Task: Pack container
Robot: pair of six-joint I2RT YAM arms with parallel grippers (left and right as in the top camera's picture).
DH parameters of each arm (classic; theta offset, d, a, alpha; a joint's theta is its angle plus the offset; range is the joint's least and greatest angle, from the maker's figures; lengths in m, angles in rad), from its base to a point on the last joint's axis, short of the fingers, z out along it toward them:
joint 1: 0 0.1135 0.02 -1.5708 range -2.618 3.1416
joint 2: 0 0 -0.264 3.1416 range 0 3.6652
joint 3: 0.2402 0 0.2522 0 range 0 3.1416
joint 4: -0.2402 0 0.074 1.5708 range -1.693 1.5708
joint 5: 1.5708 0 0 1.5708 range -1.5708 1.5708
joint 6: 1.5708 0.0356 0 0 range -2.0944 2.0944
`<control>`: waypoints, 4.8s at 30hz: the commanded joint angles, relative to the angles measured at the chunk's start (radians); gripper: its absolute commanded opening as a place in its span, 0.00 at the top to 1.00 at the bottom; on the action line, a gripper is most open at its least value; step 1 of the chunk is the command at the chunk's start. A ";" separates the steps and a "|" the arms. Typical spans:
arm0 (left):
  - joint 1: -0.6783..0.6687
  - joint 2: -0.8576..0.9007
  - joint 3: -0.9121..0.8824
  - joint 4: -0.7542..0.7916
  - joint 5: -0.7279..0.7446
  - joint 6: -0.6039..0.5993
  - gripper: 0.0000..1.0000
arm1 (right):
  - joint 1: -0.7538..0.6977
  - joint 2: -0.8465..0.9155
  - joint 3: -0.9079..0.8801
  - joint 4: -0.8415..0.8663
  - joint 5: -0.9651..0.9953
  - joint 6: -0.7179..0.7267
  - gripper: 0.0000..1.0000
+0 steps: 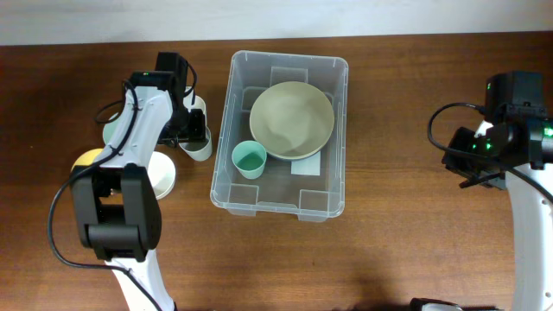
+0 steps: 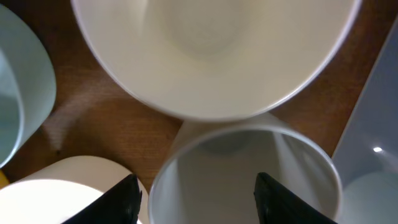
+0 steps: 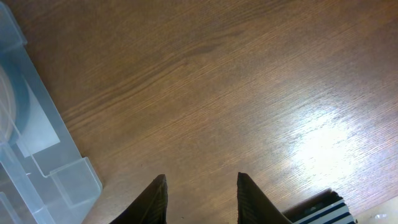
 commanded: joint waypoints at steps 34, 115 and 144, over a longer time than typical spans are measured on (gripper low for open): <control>-0.179 -0.298 0.185 -0.238 0.015 -0.002 1.00 | 0.009 -0.005 -0.004 0.000 0.020 -0.007 0.68; 0.080 0.288 0.392 -0.053 0.119 0.032 0.77 | 0.009 -0.005 -0.004 -0.008 0.020 -0.010 0.68; -0.164 -0.102 0.606 -0.427 0.055 0.054 0.99 | 0.009 -0.005 -0.004 -0.007 0.020 -0.010 0.68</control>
